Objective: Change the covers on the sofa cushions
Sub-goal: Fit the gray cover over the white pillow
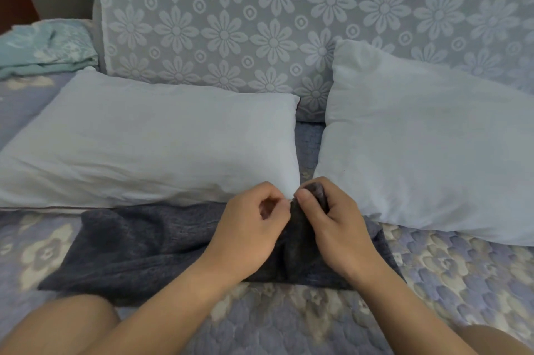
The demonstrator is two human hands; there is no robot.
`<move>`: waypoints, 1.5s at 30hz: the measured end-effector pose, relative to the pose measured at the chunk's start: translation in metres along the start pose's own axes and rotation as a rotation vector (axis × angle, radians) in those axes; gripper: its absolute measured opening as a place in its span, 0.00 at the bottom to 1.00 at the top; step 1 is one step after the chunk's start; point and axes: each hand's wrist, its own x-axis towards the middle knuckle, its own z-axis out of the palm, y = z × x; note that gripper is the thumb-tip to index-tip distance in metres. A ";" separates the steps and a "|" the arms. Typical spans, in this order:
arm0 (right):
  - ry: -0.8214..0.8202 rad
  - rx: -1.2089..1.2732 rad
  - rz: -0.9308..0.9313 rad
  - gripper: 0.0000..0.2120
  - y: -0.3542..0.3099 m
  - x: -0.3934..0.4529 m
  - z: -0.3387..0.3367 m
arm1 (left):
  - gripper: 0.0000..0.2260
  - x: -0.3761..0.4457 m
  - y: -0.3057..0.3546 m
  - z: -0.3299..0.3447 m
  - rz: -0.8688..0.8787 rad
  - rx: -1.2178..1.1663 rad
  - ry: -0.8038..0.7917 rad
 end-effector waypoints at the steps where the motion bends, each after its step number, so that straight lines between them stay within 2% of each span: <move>1: 0.004 -0.010 -0.016 0.06 0.000 0.000 -0.001 | 0.10 0.001 0.002 -0.001 -0.130 -0.177 -0.055; 3: -0.005 -0.040 -0.058 0.04 0.000 -0.001 -0.001 | 0.12 0.002 0.004 -0.004 -0.325 -0.446 -0.126; 4: -0.020 -0.047 -0.072 0.03 0.000 -0.002 -0.001 | 0.12 0.002 0.002 -0.006 -0.362 -0.487 -0.139; 9: -0.063 -0.035 -0.076 0.02 -0.002 -0.004 0.001 | 0.11 0.002 0.000 -0.010 -0.251 -0.272 -0.141; 13: 0.018 -0.150 -0.190 0.02 -0.002 -0.005 0.002 | 0.12 -0.002 0.004 -0.007 -0.180 -0.221 -0.142; 15: 0.105 -0.199 -0.217 0.05 -0.003 -0.005 0.003 | 0.11 0.000 0.005 -0.006 -0.164 -0.176 -0.115; 18: 0.334 -0.095 -0.126 0.11 -0.009 0.002 -0.008 | 0.11 0.005 -0.002 -0.009 -0.183 -0.085 -0.070; 21: 0.696 -0.023 -0.052 0.06 -0.010 0.015 -0.043 | 0.11 0.009 -0.010 -0.014 -0.207 0.094 -0.020; 22: 0.742 -0.051 -0.012 0.03 -0.005 0.019 -0.054 | 0.11 0.009 -0.010 -0.016 -0.198 0.128 -0.002; 23: 0.723 -0.145 0.054 0.02 0.004 0.021 -0.064 | 0.11 0.009 -0.007 -0.018 -0.174 0.143 0.010; 25: 0.579 -0.528 0.148 0.08 0.022 0.020 -0.073 | 0.11 0.005 -0.001 -0.020 -0.097 0.163 0.017; 26: 0.531 -0.687 0.102 0.12 0.027 0.018 -0.070 | 0.11 0.002 0.001 -0.020 -0.060 0.176 0.007; 27: 0.491 -0.745 -0.007 0.15 0.027 0.015 -0.064 | 0.11 0.000 0.003 -0.019 -0.036 0.182 -0.013; 28: 0.425 -0.707 -0.129 0.15 0.021 0.012 -0.053 | 0.11 -0.003 0.003 -0.017 -0.027 0.180 -0.032; 30: 0.163 -0.589 -0.332 0.12 0.005 0.003 -0.028 | 0.10 -0.006 0.002 -0.012 -0.003 0.188 -0.053; 32: -0.123 -0.565 -0.385 0.08 0.002 -0.002 -0.005 | 0.09 -0.008 -0.001 -0.010 0.044 0.234 -0.044; 33: -0.194 -0.540 -0.345 0.07 0.005 -0.003 0.002 | 0.09 -0.009 -0.003 -0.009 0.060 0.281 -0.033; 37: -0.210 -0.446 -0.215 0.08 0.015 0.001 0.005 | 0.12 -0.010 -0.007 -0.012 0.035 0.413 0.002; 40: -0.231 -0.473 -0.218 0.09 0.014 0.003 0.005 | 0.12 -0.006 -0.009 -0.010 -0.008 0.462 -0.009; 42: -0.172 -0.543 -0.245 0.13 0.012 0.002 0.004 | 0.12 -0.006 -0.011 -0.012 -0.030 0.477 0.015; 45: 0.025 -0.592 -0.267 0.19 0.007 0.002 0.000 | 0.12 -0.012 -0.015 -0.031 -0.069 0.495 0.073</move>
